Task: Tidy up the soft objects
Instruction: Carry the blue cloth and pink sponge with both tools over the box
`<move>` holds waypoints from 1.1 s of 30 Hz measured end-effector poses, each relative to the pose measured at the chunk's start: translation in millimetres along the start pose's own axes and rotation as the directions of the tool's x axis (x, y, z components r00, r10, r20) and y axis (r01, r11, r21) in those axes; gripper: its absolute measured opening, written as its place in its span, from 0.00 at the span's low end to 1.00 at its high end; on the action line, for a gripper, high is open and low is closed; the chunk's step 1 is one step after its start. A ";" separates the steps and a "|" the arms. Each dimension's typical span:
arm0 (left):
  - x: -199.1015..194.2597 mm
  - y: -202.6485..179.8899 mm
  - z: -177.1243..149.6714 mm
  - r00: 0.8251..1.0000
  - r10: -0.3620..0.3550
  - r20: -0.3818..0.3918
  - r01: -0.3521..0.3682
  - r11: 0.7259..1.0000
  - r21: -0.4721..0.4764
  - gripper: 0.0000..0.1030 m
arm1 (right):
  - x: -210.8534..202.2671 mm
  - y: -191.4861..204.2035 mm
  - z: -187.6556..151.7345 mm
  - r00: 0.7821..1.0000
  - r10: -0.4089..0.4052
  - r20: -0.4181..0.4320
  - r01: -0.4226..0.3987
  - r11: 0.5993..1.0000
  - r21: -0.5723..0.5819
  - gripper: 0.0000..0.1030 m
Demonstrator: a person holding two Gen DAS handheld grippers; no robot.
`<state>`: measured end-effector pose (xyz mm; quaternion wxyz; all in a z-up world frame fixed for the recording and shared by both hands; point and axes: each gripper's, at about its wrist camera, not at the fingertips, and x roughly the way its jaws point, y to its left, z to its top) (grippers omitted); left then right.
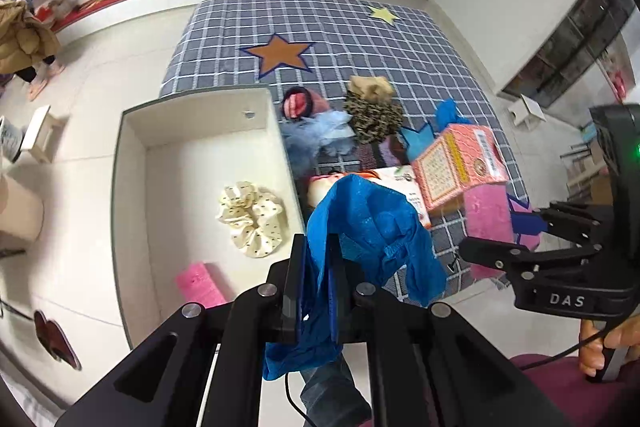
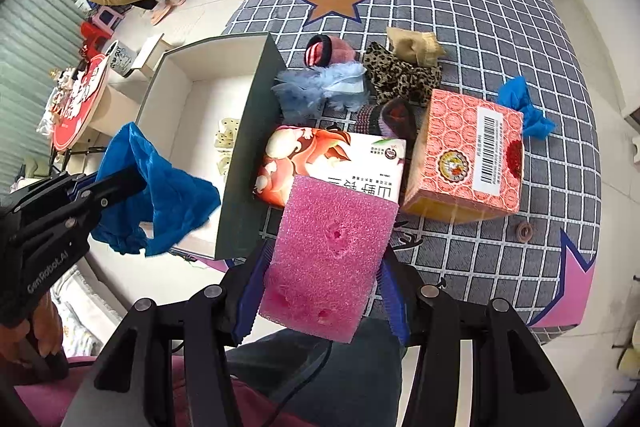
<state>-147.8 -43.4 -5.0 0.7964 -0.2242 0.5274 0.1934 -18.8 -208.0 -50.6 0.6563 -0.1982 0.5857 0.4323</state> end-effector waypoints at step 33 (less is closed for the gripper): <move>31.1 101.7 -18.4 0.987 0.147 -0.069 -0.161 0.939 -0.305 0.09 | 48.9 120.5 114.1 0.993 0.064 -0.100 -0.091 0.951 -0.294 0.51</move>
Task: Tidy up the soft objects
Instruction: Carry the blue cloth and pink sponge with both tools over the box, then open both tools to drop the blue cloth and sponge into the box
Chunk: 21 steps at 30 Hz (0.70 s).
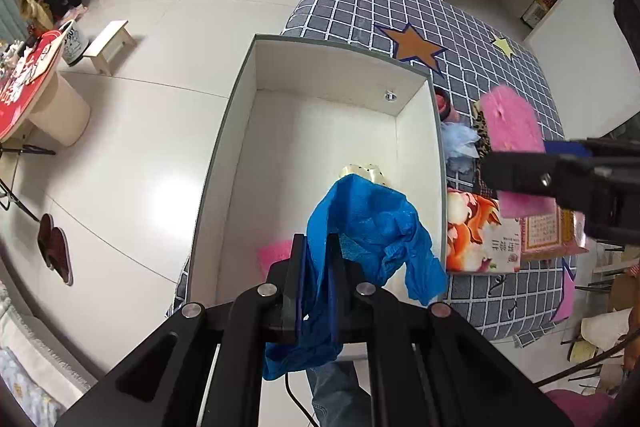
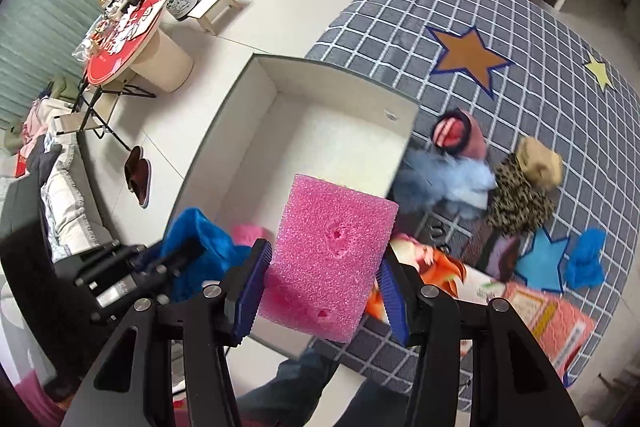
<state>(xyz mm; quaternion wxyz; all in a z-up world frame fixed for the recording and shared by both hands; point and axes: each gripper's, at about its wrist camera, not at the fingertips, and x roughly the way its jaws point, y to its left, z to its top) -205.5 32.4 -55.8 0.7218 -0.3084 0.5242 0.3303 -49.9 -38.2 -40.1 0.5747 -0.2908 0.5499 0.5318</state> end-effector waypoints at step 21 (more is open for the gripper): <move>-6.6 2.4 0.8 0.993 -0.084 0.079 0.089 0.994 -0.065 0.93 | 6.3 -22.0 32.0 0.996 0.060 -0.065 -0.055 0.996 0.076 1.00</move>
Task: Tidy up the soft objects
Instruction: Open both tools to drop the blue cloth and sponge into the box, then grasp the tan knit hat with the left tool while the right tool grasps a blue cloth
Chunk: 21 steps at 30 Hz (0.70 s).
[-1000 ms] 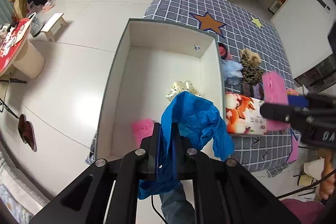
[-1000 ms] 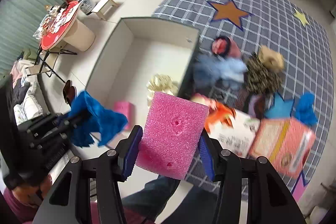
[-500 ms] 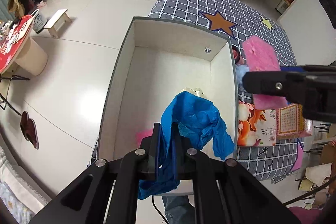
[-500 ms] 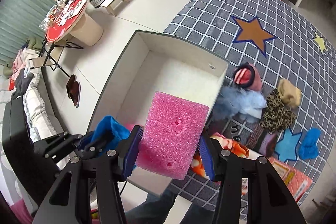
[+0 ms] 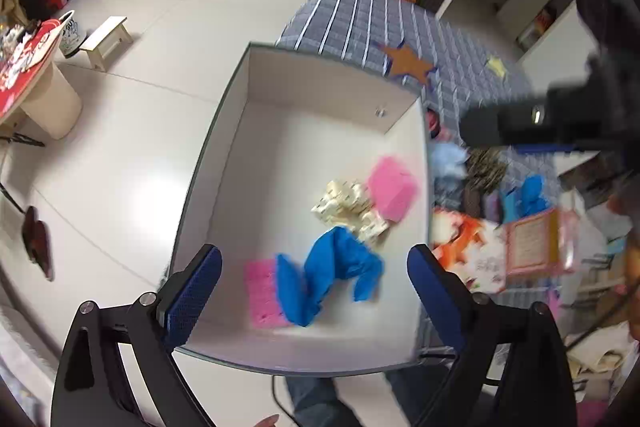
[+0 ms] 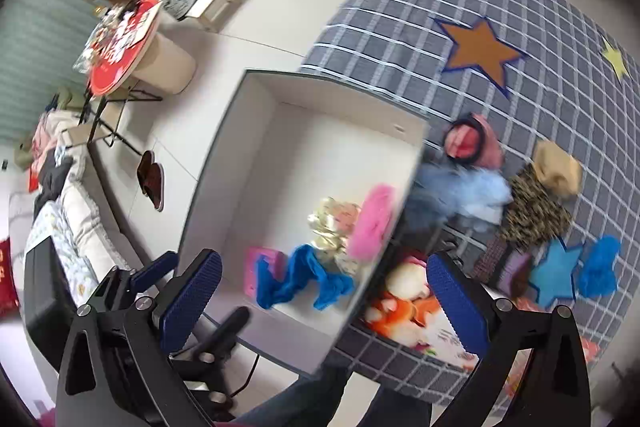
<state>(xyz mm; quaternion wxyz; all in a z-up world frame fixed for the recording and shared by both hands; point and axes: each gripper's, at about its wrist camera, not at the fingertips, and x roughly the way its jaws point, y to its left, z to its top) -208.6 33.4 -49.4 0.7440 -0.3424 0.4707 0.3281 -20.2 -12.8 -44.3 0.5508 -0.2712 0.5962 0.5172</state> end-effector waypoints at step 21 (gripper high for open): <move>-2.1 -101.6 52.6 0.994 -0.101 0.028 0.092 0.968 0.232 0.93 | -108.3 -255.9 -99.9 0.992 -0.103 0.079 0.035 0.797 0.603 1.00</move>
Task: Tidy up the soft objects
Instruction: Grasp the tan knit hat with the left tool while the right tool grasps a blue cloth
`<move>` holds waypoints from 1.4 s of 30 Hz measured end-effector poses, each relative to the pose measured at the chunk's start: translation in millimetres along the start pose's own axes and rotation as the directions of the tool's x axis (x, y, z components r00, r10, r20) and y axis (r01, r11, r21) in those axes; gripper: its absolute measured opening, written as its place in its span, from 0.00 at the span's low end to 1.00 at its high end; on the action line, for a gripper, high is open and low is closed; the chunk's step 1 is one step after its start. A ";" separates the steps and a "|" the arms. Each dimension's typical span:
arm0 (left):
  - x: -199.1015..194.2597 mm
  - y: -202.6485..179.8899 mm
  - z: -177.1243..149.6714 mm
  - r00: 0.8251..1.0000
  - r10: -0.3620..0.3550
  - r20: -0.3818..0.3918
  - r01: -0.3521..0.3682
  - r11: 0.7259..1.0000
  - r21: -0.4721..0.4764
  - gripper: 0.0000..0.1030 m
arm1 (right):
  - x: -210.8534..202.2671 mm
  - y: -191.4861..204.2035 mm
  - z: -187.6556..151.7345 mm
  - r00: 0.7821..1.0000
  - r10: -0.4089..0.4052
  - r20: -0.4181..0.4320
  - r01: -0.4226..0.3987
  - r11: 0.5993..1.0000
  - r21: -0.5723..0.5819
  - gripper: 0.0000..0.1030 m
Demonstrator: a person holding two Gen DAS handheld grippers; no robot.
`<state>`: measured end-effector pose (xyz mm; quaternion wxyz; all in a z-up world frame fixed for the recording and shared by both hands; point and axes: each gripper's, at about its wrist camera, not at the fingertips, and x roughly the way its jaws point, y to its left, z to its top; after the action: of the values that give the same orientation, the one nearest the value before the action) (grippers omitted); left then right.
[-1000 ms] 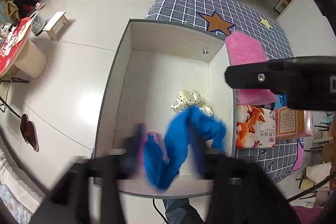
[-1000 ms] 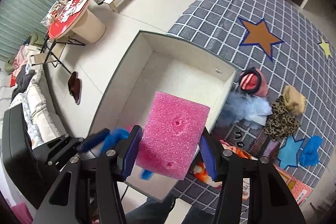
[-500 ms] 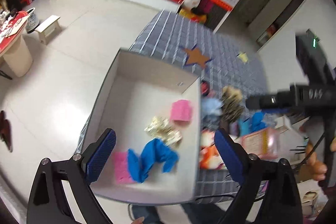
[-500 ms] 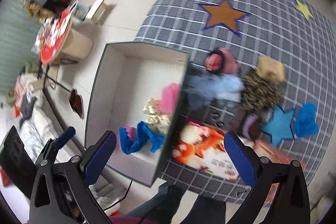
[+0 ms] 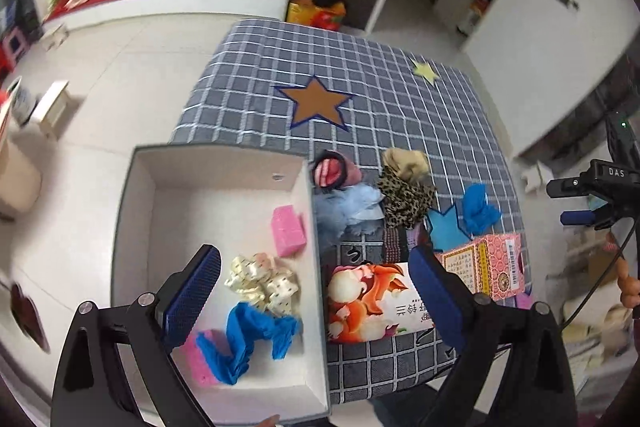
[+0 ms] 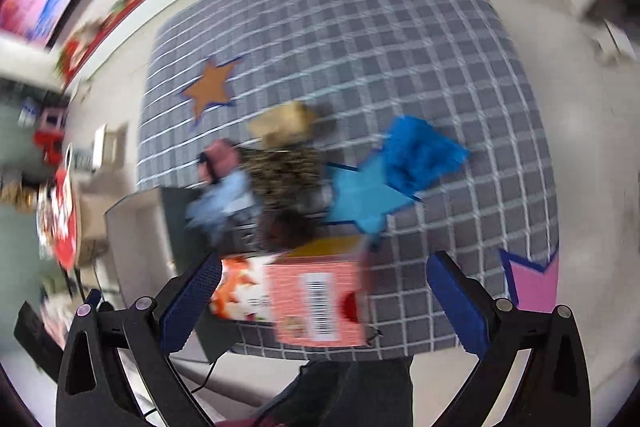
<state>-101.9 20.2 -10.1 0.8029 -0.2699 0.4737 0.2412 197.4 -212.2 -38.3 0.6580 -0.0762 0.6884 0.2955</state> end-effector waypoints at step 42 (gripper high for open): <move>349.3 -163.9 92.0 0.825 0.234 -0.514 -0.061 0.942 0.331 1.00 | 195.2 -74.9 61.3 0.960 -0.261 -0.098 0.248 0.960 -0.128 1.00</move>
<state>213.4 6.1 -250.3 0.6444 -0.1643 0.7333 0.1417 263.2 -186.6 -244.5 0.6447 -0.2184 0.6913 0.2424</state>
